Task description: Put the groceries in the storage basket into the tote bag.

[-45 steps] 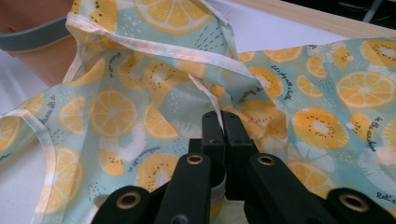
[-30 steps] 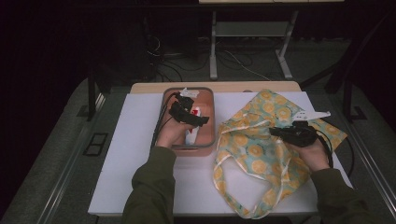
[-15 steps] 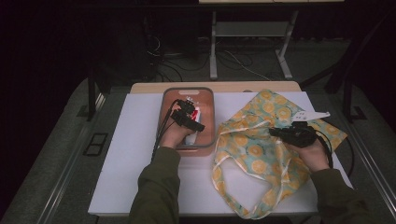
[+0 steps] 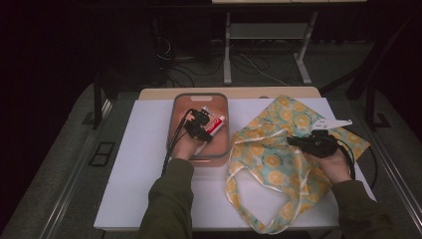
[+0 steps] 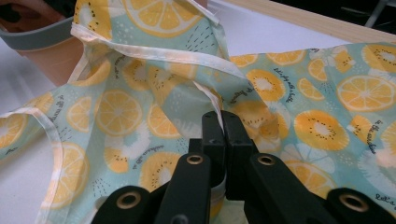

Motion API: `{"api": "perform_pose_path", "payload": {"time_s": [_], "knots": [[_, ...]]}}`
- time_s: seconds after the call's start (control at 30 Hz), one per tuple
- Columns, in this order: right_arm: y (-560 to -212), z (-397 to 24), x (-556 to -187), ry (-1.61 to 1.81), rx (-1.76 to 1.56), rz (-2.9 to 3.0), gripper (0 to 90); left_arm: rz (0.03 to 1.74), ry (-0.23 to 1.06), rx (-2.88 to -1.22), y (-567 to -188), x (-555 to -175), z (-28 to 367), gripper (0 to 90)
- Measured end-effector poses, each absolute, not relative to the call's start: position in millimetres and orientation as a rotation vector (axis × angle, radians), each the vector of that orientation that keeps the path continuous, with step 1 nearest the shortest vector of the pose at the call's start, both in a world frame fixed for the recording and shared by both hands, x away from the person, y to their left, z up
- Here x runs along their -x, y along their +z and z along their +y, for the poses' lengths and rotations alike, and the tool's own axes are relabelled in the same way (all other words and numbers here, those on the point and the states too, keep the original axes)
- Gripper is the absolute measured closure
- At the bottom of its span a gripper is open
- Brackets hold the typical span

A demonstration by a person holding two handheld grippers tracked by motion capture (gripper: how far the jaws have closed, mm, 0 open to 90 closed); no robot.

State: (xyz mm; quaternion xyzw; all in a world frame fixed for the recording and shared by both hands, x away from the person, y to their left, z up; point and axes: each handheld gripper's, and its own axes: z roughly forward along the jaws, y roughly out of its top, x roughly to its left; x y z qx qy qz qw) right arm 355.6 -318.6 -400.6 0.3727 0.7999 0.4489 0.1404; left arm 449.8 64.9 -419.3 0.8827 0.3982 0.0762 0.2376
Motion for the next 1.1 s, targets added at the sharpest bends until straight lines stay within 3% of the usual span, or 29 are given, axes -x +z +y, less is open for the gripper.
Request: {"api": "perform_pose_path", "payload": {"time_s": [0.27,0.53,0.8,1.1], "knots": [[-401,-318,-356,1.300,-1.075,2.310,89.1,1.084,0.234,-2.374,-406,-453,66,74.6],[-400,-319,-357,1.303,-1.075,2.308,89.1,1.003,0.276,-2.330,-357,-450,74,74.5],[-399,-320,-356,1.302,-1.081,2.299,89.1,0.861,0.232,-2.309,-321,-414,70,74.5],[-400,-319,-356,1.294,-1.082,2.300,89.1,0.668,0.177,-2.327,-313,-363,40,74.6]]}}
